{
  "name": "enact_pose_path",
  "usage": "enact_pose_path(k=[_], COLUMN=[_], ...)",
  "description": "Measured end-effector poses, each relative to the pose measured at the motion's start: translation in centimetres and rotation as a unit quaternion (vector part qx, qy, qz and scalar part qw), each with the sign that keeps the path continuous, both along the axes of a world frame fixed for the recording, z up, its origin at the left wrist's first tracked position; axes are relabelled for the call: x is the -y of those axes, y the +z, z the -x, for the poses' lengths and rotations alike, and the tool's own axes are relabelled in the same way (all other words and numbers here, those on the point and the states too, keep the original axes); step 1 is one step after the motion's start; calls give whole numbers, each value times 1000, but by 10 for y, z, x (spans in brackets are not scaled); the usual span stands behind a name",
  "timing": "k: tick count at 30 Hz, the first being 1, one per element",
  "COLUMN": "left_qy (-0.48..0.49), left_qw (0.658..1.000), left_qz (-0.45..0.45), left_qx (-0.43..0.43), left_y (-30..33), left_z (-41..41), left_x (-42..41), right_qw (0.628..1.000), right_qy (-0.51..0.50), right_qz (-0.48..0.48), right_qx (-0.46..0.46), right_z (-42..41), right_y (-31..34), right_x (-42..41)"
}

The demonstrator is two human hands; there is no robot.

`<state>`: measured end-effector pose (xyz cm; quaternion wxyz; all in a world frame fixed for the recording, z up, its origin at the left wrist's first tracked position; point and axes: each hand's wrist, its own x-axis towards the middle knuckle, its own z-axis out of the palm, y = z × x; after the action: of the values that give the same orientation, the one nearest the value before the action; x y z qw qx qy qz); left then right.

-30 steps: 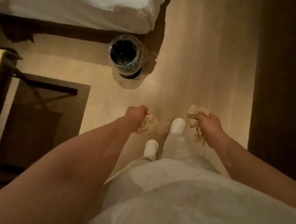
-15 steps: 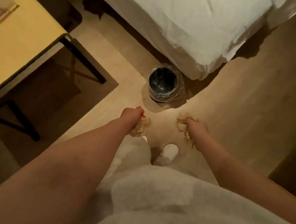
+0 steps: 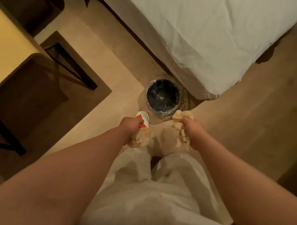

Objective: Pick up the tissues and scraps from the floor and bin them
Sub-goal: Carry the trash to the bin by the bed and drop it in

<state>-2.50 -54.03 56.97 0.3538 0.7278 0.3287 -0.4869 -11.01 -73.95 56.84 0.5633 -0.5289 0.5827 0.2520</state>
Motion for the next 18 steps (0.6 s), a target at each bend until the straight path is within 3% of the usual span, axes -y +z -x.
enact_pose_path(k=[10, 18], left_qy=[-60, 11], left_qw=[997, 999], left_qz=[4, 0], left_qx=[-41, -43], left_y=[-156, -291], left_z=[-82, -123], left_x=[57, 112], right_qw=[997, 994], right_qy=[22, 34], right_qz=[-35, -65], right_qx=[-58, -85], right_z=[-77, -127], right_y=[-156, -288], right_x=[30, 56])
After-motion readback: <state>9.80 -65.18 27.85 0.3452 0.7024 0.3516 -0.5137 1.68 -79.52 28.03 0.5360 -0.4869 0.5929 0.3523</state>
